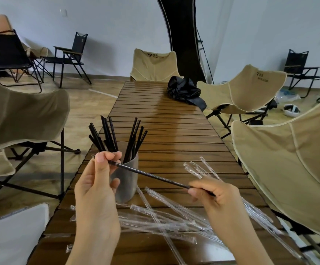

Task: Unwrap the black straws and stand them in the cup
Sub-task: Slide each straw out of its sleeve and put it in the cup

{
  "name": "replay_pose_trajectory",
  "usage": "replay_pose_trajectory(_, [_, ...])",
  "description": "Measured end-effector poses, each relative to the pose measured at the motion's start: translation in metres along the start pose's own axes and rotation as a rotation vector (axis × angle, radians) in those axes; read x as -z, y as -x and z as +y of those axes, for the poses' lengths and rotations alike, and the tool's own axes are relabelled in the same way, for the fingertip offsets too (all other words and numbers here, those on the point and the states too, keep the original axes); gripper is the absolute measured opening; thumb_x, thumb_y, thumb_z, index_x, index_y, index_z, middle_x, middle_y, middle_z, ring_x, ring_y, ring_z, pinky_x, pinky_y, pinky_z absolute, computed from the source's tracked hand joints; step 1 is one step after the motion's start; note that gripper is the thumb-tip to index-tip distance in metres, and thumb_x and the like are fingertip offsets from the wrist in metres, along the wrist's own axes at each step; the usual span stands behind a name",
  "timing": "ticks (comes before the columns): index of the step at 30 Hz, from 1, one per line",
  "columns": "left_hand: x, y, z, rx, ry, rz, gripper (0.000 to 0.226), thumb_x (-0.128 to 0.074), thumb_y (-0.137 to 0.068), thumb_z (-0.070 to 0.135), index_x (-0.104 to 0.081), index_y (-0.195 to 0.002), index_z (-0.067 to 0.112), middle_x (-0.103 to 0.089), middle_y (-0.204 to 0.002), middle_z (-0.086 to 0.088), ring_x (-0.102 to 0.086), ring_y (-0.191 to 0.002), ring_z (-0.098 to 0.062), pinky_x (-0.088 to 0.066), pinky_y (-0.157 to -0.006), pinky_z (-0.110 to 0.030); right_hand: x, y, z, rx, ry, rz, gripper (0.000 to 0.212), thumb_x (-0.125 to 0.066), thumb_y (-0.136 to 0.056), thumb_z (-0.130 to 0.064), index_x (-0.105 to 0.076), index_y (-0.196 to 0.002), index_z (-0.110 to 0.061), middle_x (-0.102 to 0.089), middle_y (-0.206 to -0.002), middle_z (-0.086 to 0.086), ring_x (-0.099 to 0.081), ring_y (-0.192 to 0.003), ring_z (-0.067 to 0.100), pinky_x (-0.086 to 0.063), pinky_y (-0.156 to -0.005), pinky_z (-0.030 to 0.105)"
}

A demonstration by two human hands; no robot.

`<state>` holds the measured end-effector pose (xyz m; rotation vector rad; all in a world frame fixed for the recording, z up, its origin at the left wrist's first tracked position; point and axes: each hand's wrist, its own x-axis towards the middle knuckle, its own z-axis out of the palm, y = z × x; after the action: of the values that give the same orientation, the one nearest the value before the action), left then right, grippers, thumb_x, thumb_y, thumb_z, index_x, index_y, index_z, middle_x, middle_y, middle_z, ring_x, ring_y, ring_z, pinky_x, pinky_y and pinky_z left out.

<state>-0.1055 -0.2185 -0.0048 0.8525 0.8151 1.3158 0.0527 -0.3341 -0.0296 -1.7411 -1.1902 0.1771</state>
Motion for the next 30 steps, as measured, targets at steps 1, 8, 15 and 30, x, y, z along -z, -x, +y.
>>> replay_pose_trajectory(1, [-0.001, 0.001, 0.000, 0.001, 0.003, -0.004, 0.023, -0.052, -0.075, 0.048, -0.071, -0.065, 0.038, -0.072, -0.083, 0.015, -0.063, -0.088, -0.005, -0.042, -0.076, -0.030, 0.000, 0.000, 0.001, -0.005, -0.001, 0.002, 0.029, -0.067, -0.083, -0.003, -0.072, -0.071, -0.028, -0.066, -0.066, -0.011, -0.059, -0.063, 0.007, -0.041, -0.059, 0.010])
replay_pose_trajectory(8, [-0.006, 0.006, -0.004, 0.016, 0.021, -0.015, 0.023, -0.051, -0.072, 0.051, -0.069, -0.062, 0.040, -0.072, -0.082, 0.014, -0.063, -0.094, -0.010, -0.041, -0.074, -0.031, -0.003, -0.006, 0.000, 0.009, -0.027, -0.002, 0.030, -0.066, -0.083, 0.000, -0.072, -0.069, -0.025, -0.062, -0.060, -0.011, -0.057, -0.060, 0.009, -0.042, -0.058, 0.010])
replay_pose_trajectory(15, [-0.012, 0.012, -0.011, 0.015, -0.028, -0.064, 0.025, -0.050, -0.072, 0.052, -0.071, -0.066, 0.038, -0.072, -0.080, 0.011, -0.063, -0.092, -0.015, -0.042, -0.078, -0.035, -0.005, -0.006, 0.004, 0.034, 0.000, -0.025, 0.031, -0.066, -0.082, 0.002, -0.072, -0.067, -0.024, -0.060, -0.058, -0.013, -0.055, -0.058, 0.004, -0.038, -0.057, 0.007])
replay_pose_trajectory(30, [0.014, -0.009, -0.004, -0.058, -0.214, -0.039, 0.024, -0.057, -0.072, 0.048, -0.075, -0.076, 0.032, -0.067, -0.070, 0.010, -0.058, -0.076, -0.011, -0.045, -0.072, -0.030, 0.011, -0.016, 0.010, -0.018, -0.030, -0.036, 0.030, -0.064, -0.085, -0.001, -0.073, -0.084, -0.031, -0.069, -0.071, -0.012, -0.064, -0.073, 0.002, -0.046, -0.068, 0.006])
